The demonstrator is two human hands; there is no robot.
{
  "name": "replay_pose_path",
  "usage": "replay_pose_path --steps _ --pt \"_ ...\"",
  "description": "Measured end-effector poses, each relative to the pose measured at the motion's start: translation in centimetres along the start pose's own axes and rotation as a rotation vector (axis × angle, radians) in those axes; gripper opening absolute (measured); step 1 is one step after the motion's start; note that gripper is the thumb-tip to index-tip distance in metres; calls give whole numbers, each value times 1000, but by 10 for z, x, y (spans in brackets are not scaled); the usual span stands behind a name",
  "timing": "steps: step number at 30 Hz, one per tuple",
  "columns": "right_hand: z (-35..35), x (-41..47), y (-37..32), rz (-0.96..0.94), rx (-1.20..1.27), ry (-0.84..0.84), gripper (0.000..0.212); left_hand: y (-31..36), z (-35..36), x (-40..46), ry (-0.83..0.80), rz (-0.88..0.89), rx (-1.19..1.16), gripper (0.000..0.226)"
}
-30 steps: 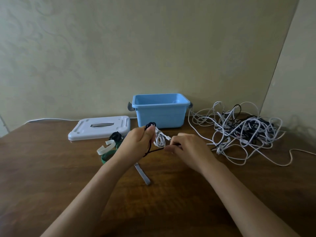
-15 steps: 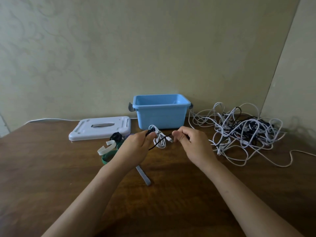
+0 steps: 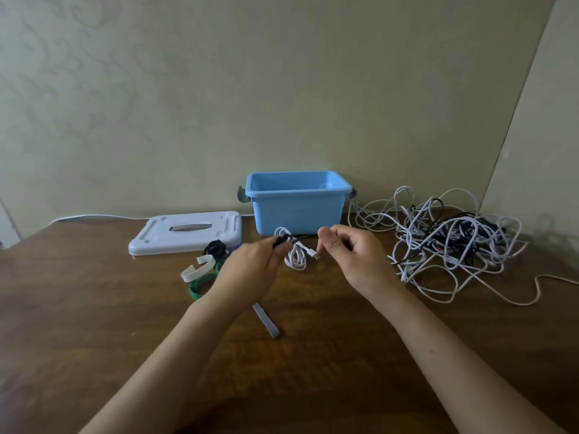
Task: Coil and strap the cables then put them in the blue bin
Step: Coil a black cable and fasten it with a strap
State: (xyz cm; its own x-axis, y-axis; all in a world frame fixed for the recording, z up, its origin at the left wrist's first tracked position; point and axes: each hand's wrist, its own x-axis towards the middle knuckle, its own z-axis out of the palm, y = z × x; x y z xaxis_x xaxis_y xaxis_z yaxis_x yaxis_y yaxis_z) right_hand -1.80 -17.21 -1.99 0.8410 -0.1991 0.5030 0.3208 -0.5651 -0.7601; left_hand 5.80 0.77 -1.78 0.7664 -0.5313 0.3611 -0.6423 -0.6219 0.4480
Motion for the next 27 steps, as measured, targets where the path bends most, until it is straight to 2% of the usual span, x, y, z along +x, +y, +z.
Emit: replay_pose_path --steps 3,5,10,15,18,23,27 --pt "-2 -1 -1 25 -68 -168 30 -4 -8 1 226 -86 -18 34" --pt "0 -2 -1 30 -182 -251 23 -6 -11 1 284 -107 -41 37" --pt "11 -7 -2 -10 -180 -274 21 -5 -1 1 173 -138 -146 41" --pt "23 -12 -4 -47 -177 -299 20 -4 7 -3 29 -98 -245 71" --pt "24 -12 -2 -33 -160 -301 25 1 7 -4 -22 -108 -297 63" --pt "27 -14 -4 -61 -171 -321 25 3 7 -4 10 -93 -347 49" --pt "18 -9 -4 17 -250 -247 31 -1 3 -1 165 -156 -389 52"
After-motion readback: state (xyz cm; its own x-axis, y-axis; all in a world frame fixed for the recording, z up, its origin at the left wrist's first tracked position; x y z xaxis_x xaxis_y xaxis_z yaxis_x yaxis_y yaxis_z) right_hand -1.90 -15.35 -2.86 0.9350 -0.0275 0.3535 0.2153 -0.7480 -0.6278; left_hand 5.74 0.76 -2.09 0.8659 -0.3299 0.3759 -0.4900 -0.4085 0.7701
